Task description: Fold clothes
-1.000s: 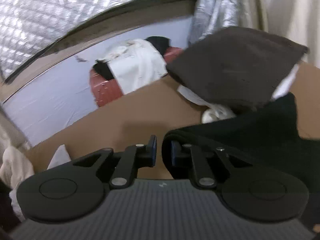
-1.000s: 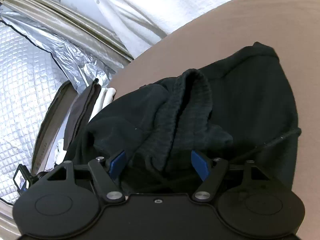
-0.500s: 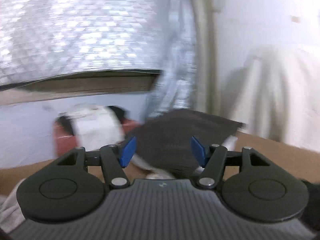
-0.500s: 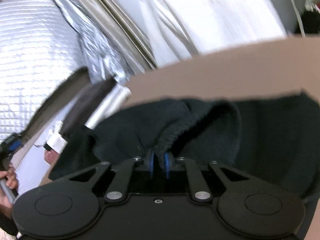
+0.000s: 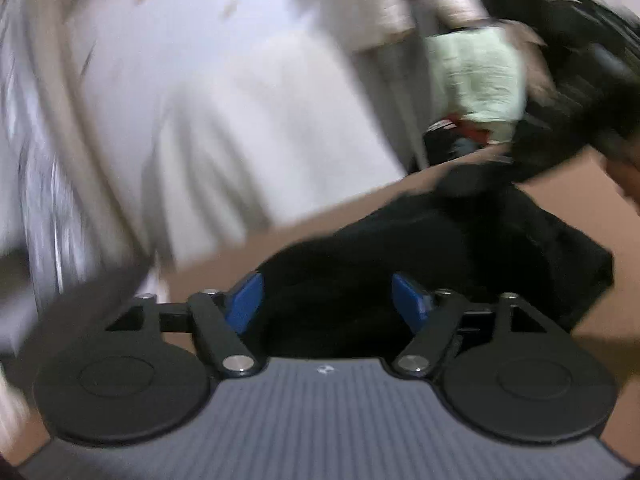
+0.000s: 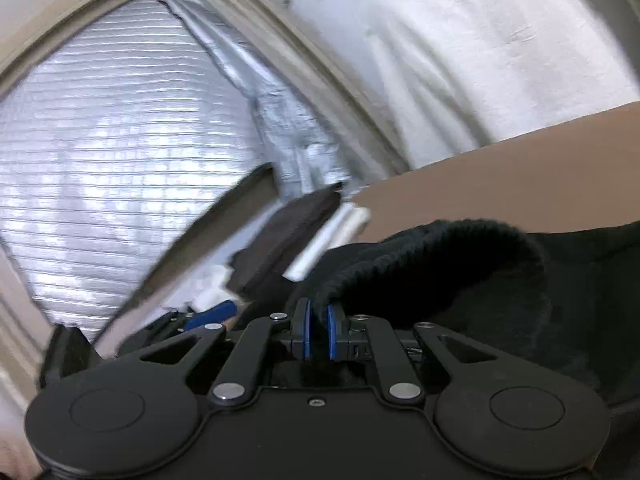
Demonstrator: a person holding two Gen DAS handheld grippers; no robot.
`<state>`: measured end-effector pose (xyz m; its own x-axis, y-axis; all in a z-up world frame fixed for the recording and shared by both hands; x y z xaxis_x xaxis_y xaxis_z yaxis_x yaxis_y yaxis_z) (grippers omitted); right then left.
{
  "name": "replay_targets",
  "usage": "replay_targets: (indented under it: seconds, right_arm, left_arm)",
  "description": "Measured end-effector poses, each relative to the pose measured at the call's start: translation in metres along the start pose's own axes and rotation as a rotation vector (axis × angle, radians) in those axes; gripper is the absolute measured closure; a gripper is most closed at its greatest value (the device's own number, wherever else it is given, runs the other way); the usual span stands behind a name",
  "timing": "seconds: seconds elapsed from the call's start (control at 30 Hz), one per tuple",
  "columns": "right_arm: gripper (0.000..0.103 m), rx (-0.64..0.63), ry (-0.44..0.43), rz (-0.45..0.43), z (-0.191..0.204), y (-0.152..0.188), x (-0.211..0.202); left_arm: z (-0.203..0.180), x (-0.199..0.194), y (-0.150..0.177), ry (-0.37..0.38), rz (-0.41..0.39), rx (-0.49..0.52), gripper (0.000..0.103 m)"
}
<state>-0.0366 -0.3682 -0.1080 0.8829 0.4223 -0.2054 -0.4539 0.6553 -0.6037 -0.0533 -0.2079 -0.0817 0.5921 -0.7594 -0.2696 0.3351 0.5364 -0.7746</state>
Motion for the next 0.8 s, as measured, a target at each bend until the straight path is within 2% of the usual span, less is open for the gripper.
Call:
replay_targets:
  seconds: [0.07,0.13,0.23,0.3,0.33,0.37,0.47,0.5,0.53,0.6,0.67,0.7,0.73,0.77,0.8]
  right_arm:
    - [0.091,0.000,-0.047,0.027,0.004,0.003,0.002]
    - [0.091,-0.010,-0.087,0.079,0.008,0.012,0.008]
    - [0.091,-0.054,-0.076,0.159,0.011,0.021,0.014]
    - [0.091,-0.064,-0.057,0.175,0.012,0.023,0.014]
    - [0.091,-0.056,-0.049,0.175,0.012,0.023,0.014]
    - [0.091,-0.046,-0.042,0.168,0.011,0.022,0.012]
    - [0.087,0.026,-0.055,0.084,0.005,0.009,-0.009]
    - [0.080,0.051,-0.048,0.035,0.002,0.003,-0.019]
    - [0.067,0.065,-0.031,-0.012,-0.001,-0.002,-0.029]
    - [0.059,0.076,0.017,-0.093,-0.007,-0.008,-0.049]
    - [0.056,0.111,0.061,-0.146,-0.017,-0.014,-0.064]
    - [0.048,0.137,0.082,-0.162,-0.020,-0.015,-0.067]
    - [0.033,0.174,0.112,-0.178,-0.027,-0.017,-0.069]
    - [0.024,0.219,0.143,-0.197,-0.036,-0.018,-0.070]
    - [0.008,0.264,0.169,-0.218,-0.044,-0.018,-0.069]
  left_arm:
    - [-0.027,-0.004,-0.007,-0.012,-0.029,0.075,0.011]
    - [-0.047,0.002,-0.008,0.005,0.006,0.092,0.008]
    - [-0.061,0.015,-0.002,0.029,0.070,0.082,0.007]
    - [-0.056,0.016,0.001,0.052,0.091,0.034,0.032]
    - [-0.053,0.016,0.003,0.065,0.102,0.008,0.063]
    - [-0.049,0.016,0.004,0.062,0.118,-0.013,0.074]
    - [-0.033,0.018,0.009,0.029,0.163,-0.077,0.077]
    - [-0.026,0.017,0.011,0.005,0.173,-0.100,0.077]
    - [-0.018,0.016,0.014,-0.019,0.184,-0.122,0.077]
    - [0.002,0.013,0.019,-0.046,0.195,-0.210,0.077]
    - [0.024,0.010,0.026,-0.059,0.183,-0.315,0.077]
    - [0.032,0.010,0.030,-0.059,0.182,-0.356,0.077]
    - [0.040,0.010,0.034,-0.058,0.183,-0.397,0.077]
    - [0.048,0.010,0.037,-0.057,0.183,-0.437,0.077]
    - [0.053,0.012,0.040,-0.055,0.189,-0.454,0.077]
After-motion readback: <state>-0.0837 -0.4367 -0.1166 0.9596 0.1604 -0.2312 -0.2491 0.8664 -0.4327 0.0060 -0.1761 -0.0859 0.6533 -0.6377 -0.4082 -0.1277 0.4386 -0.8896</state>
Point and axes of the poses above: each gripper's, at about its wrist camera, not at the fingertips, and x roughly the way its jaws point, z to its left, y to its underside, the point moved 3 cm from there along x, roughly the way its jaws point, and after that the axes turned 11 degrees about x, right-handed, at the moved point
